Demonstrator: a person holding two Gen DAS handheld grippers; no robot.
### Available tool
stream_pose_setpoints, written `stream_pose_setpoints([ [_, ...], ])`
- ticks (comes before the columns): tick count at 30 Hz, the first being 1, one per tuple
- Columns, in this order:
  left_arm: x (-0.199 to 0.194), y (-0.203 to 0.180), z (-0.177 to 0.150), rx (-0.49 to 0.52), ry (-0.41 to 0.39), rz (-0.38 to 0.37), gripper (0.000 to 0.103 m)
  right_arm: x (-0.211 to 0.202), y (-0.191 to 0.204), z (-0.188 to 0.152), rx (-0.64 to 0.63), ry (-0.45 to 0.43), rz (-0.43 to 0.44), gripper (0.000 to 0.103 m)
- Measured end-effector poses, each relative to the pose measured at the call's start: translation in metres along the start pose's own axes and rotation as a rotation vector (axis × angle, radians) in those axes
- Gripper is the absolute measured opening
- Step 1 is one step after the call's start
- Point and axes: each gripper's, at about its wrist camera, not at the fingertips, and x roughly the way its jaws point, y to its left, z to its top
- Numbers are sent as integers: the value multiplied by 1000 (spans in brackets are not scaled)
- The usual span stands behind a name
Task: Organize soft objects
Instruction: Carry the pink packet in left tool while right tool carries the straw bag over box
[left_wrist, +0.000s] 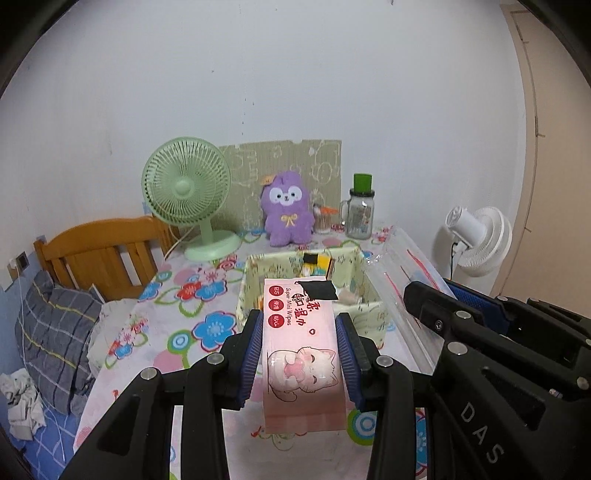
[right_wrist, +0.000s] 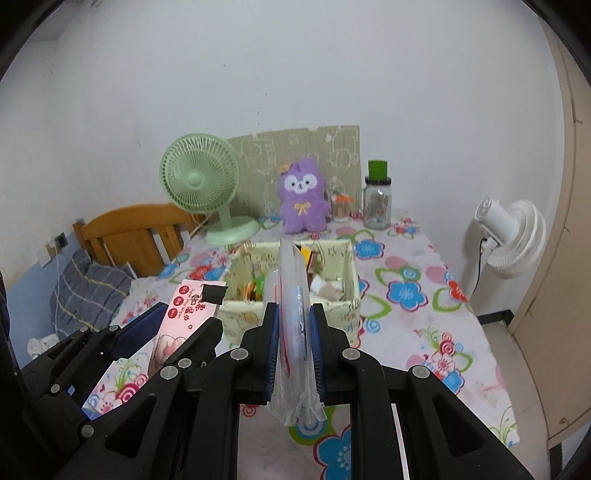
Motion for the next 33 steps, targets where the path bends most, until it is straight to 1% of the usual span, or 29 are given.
stream_pose_setpoints([
  [8,1,2,16,-7,-26,-7,40,-3,1,19,-4,-30,7,20],
  [16,19,6,32,-17,-22,-10,40,13,-1,40,0,-33,17,20],
  [25,58,14,56,-29,-8,-13,40,51,-3,67,9,-11,36,20],
  [33,108,23,63,-51,47,-32,40,97,-6,78,11,41,28,20],
])
